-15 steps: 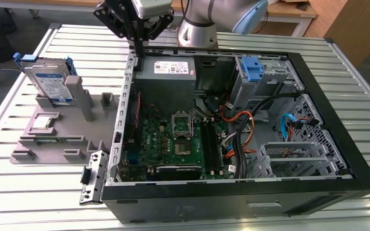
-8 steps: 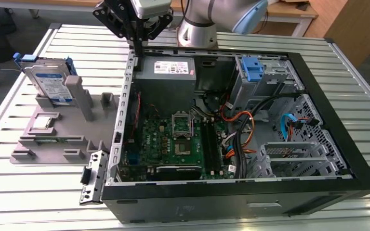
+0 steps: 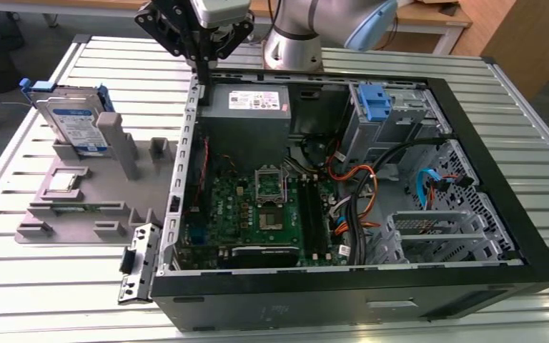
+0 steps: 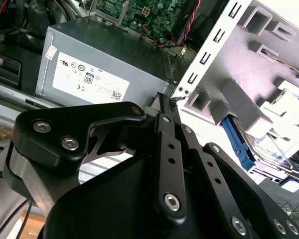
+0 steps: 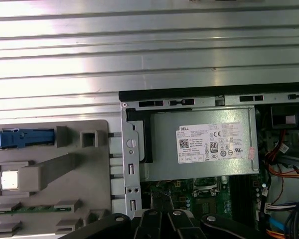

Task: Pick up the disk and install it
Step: 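Reach for the disk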

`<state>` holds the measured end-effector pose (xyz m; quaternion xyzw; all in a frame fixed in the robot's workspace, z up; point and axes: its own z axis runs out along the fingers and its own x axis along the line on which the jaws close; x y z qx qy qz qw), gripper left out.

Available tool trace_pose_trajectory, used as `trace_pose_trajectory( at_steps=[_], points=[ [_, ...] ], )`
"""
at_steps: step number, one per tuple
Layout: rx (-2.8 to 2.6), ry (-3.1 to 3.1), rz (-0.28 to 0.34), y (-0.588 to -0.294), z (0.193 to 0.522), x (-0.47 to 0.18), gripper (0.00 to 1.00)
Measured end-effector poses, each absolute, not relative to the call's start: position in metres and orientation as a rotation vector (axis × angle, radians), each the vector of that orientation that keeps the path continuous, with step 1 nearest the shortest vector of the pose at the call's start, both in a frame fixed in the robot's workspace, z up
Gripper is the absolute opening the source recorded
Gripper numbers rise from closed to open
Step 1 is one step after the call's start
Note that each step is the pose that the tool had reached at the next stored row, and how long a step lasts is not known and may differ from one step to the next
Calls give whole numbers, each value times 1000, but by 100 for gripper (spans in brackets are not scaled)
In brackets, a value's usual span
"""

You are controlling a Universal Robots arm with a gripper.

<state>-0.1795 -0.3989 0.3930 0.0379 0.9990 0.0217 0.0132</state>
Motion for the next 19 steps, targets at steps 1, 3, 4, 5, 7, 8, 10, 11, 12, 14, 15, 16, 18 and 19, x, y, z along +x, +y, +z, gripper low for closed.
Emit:
trace_pose_trajectory(
  at_steps=[1, 3, 4, 5, 7, 8, 10, 11, 12, 14, 15, 16, 18, 19],
  points=[
    [118, 3112, 68, -399, 393, -180, 10],
    [118, 3112, 68, -399, 393, -181, 10],
    [118, 3112, 68, -399, 393, -182, 10],
    [118, 3112, 68, -399, 393, -182, 10],
    [118, 3112, 68, -399, 393, -183, 10],
    [118, 3112, 68, -399, 393, -183, 10],
    [118, 3112, 68, -399, 393, -184, 10],
    [118, 3112, 68, -399, 393, -184, 10],
    [118, 3112, 68, -399, 393, -185, 10],
    [118, 3112, 68, -399, 393, -186, 10],
    [118, 3112, 68, -399, 393, -186, 10],
    [118, 3112, 68, -399, 393, -186, 10],
    [118, 3112, 68, -399, 393, -187, 10],
    [118, 3112, 68, -399, 393, -187, 10]
  ],
)
